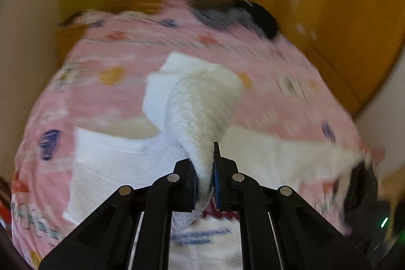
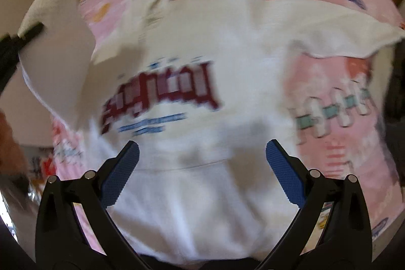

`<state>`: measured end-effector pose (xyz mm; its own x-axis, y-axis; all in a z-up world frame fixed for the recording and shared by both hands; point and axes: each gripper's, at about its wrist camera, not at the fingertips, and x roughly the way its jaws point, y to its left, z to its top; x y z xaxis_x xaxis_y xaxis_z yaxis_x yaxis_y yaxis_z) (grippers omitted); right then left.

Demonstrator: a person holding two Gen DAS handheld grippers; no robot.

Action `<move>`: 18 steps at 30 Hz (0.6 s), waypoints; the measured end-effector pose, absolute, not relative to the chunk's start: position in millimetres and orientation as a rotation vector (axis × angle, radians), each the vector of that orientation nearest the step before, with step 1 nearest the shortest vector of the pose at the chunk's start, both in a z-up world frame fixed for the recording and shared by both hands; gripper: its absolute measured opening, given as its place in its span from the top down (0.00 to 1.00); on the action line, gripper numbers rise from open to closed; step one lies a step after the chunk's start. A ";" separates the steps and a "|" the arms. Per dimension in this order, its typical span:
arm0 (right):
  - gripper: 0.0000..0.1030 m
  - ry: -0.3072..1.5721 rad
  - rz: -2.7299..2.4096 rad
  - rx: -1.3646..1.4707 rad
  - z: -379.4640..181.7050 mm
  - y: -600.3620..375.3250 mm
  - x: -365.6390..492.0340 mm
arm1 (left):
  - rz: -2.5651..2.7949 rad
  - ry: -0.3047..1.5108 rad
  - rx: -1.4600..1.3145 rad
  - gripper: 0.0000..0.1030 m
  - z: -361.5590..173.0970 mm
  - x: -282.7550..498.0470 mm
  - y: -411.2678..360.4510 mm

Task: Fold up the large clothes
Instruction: 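Lift the sleeve with the left gripper, fold it across the body, release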

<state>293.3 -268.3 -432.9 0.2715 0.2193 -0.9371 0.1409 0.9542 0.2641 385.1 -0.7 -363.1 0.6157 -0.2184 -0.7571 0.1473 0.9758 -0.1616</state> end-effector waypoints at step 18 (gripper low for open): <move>0.06 1.303 -0.217 0.344 -489.3 -390.9 295.8 | -0.512 1.101 0.292 0.56 -525.7 321.8 -185.6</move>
